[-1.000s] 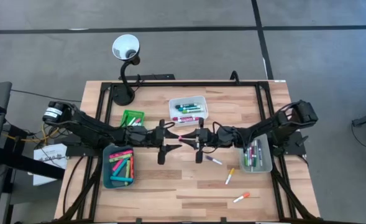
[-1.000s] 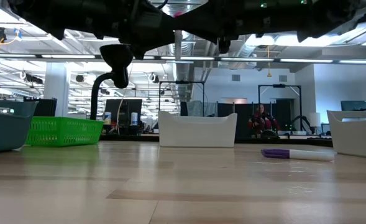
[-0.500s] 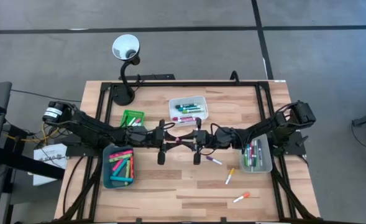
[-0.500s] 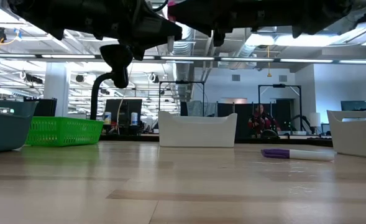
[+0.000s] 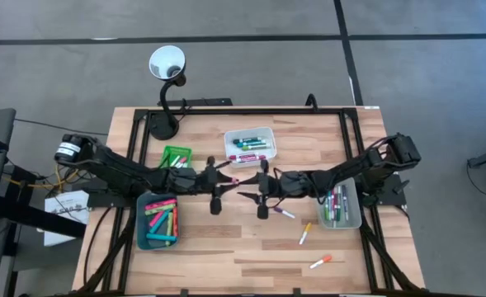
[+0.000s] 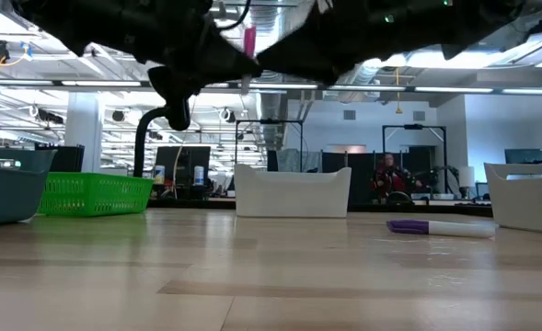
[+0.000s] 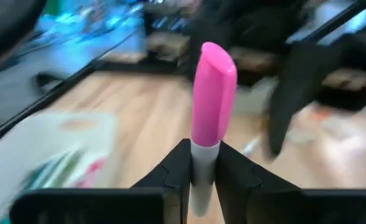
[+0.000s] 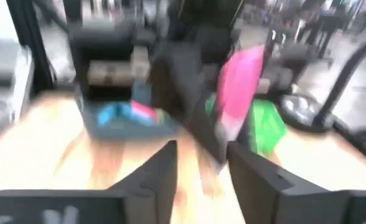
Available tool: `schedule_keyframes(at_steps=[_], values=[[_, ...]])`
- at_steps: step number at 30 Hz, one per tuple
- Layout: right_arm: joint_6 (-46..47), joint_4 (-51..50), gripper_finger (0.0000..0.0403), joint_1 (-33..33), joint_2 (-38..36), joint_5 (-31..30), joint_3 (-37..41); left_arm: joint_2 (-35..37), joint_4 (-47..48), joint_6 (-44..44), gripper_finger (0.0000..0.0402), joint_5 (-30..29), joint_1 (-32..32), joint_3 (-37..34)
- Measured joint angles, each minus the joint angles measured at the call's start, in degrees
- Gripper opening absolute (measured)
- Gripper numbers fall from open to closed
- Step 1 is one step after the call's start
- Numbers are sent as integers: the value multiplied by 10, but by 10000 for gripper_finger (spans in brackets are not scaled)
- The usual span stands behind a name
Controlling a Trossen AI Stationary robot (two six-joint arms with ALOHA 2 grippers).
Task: Pick & Place Markers
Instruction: Put the small pink highlighter pen into the green bin
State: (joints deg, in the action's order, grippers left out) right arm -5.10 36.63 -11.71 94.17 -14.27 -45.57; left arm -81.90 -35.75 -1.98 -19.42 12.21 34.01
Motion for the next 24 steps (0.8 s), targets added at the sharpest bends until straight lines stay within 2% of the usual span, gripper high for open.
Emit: schedule_keyframes(at_steps=[5, 9, 14, 18, 21, 24], values=[[1, -55, 177, -3, -12, -38, 0, 63, 158, -22, 39, -124, 0, 0], [1, -69, 199, -1, -12, -40, 0, 141, 290, -99, 51, -171, 0, 0], [1, -83, 209, -2, -12, -39, 0, 222, 500, -235, 60, -240, -2, 0], [1, -80, 207, -2, -12, -39, 0, 249, 636, -344, 44, -262, -14, 0], [3, -79, 203, -2, -12, -39, 0, 249, 687, -389, 45, -264, -27, 0], [20, -79, 198, -2, -12, -39, 0, 242, 704, -408, 63, -253, -40, 0]])
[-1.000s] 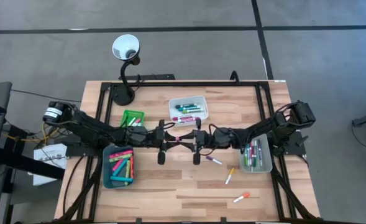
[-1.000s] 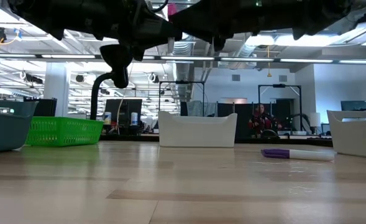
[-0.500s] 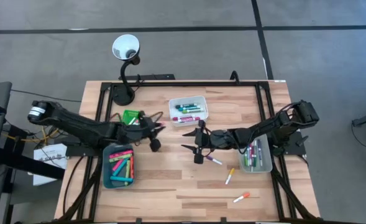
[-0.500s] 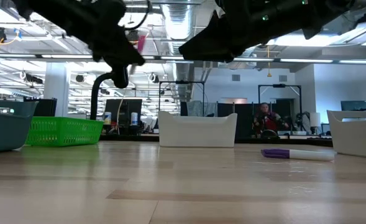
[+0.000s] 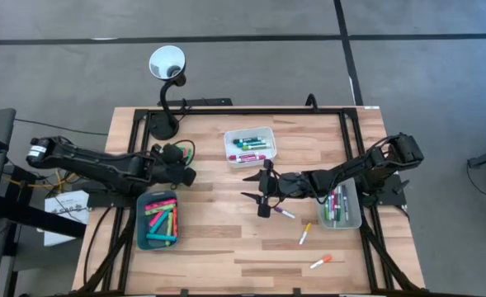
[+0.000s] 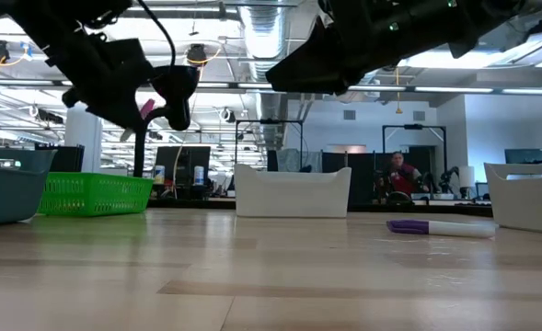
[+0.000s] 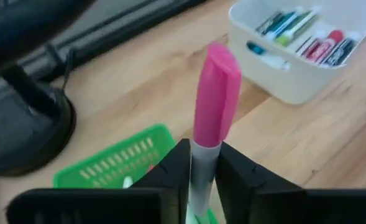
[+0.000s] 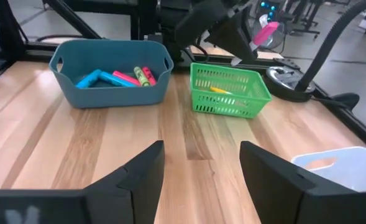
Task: Pick & Place Markers
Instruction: Put the small pink highlighter pen into the green bin, then put the small violet highlighter pen into the green bin
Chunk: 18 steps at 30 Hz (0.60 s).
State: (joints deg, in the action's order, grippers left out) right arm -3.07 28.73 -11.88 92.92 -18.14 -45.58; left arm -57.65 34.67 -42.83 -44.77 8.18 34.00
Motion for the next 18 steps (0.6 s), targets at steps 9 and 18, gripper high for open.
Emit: schedule_keyframes(at_steps=[9, 18], values=[[6, 0, 189, 0, 0, 1, 0, -32, 5, -25, 66, 55, -53, -37], [6, 0, 189, 1, 0, 1, 0, -9, -1, -23, 45, 60, -93, -56]])
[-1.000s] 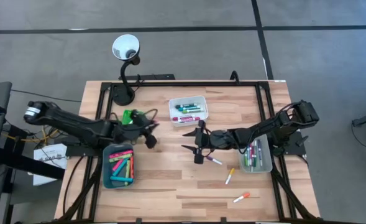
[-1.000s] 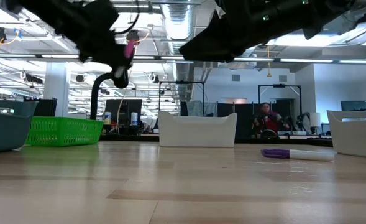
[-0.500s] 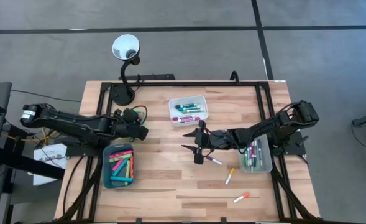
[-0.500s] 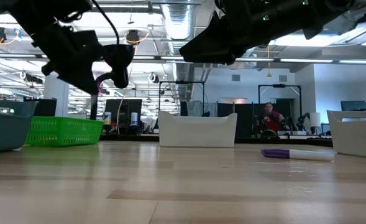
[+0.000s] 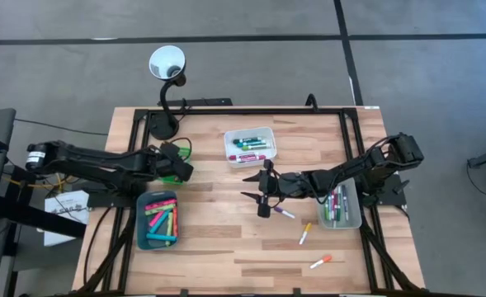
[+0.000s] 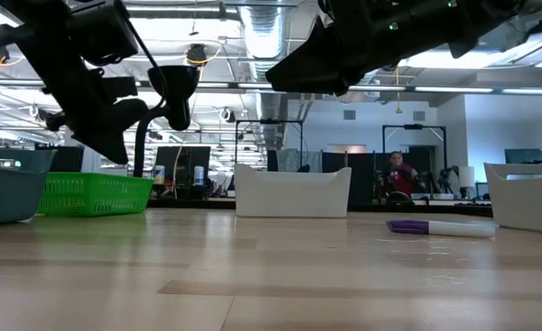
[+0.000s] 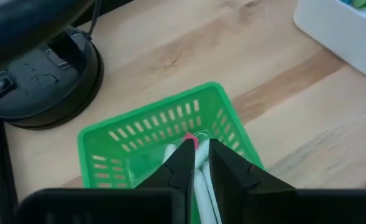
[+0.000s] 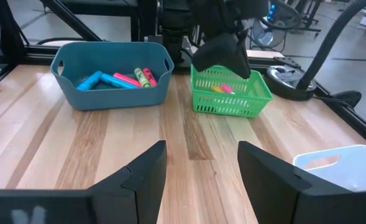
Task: Pick & Place Markers
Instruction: Put the small violet highlighter pen into the green bin
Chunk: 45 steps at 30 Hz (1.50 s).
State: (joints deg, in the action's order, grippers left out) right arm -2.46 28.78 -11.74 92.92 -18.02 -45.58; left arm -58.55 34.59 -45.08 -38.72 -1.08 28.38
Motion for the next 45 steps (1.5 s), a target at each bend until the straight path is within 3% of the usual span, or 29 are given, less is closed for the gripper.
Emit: schedule_keyframes(at_steps=[10, 14, 19, 22, 27, 37, 45], values=[[24, -5, 188, 3, 0, 4, 0, 12, -18, 2, 44, 0, 0, 0], [25, -22, 189, 2, 0, 47, -1, 12, -32, 3, 41, -1, 0, 0], [28, -172, 189, -15, -7, 55, -58, 12, -89, 50, 42, -3, 4, 0], [77, -304, 189, -28, -6, 47, -99, 12, -123, 74, 41, -2, 13, 0], [167, -428, 189, -39, -7, 47, -133, 12, -137, 89, 40, -2, 26, 0], [326, -622, 189, -80, -6, 79, -138, 12, -143, 89, 40, -2, 26, 0], [367, -637, 189, -110, 10, 91, -106, 12, -148, 88, 40, -2, 26, 0]])
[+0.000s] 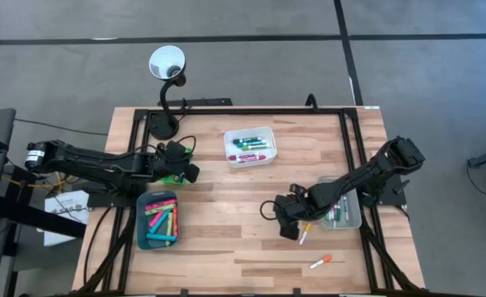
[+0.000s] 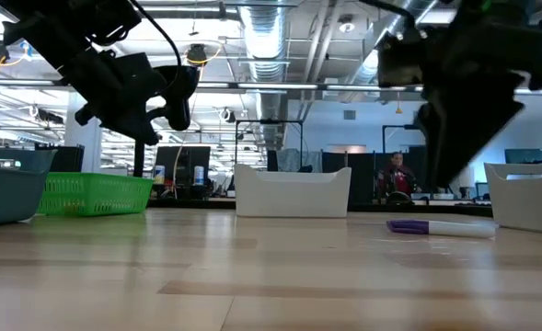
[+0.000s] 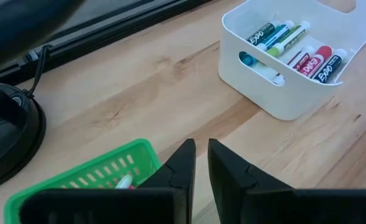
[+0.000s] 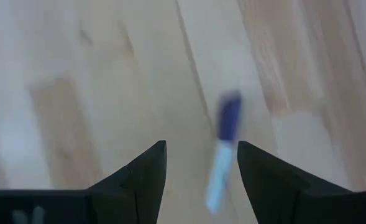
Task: Pick & Place Markers
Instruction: Put the small violet highlighter pen into the green bin
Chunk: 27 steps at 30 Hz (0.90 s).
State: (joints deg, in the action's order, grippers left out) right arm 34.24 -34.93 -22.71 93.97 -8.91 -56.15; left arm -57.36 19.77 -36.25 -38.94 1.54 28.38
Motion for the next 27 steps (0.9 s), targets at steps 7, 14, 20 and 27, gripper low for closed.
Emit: schedule_keyframes(at_steps=[7, 14, 20, 27], values=[[19, -1, 189, 1, 20, 0, -1, 0, -7, 0, 40, 2, 0, 0], [18, -25, 188, 8, 69, 7, -1, 0, -9, 0, 40, 2, 0, 0], [13, -30, 185, 27, 108, 42, -6, 0, -19, 0, 40, 3, 0, 0], [-2, -26, 119, 47, 98, 72, -3, -1, -23, 0, 40, 9, 0, 0]])
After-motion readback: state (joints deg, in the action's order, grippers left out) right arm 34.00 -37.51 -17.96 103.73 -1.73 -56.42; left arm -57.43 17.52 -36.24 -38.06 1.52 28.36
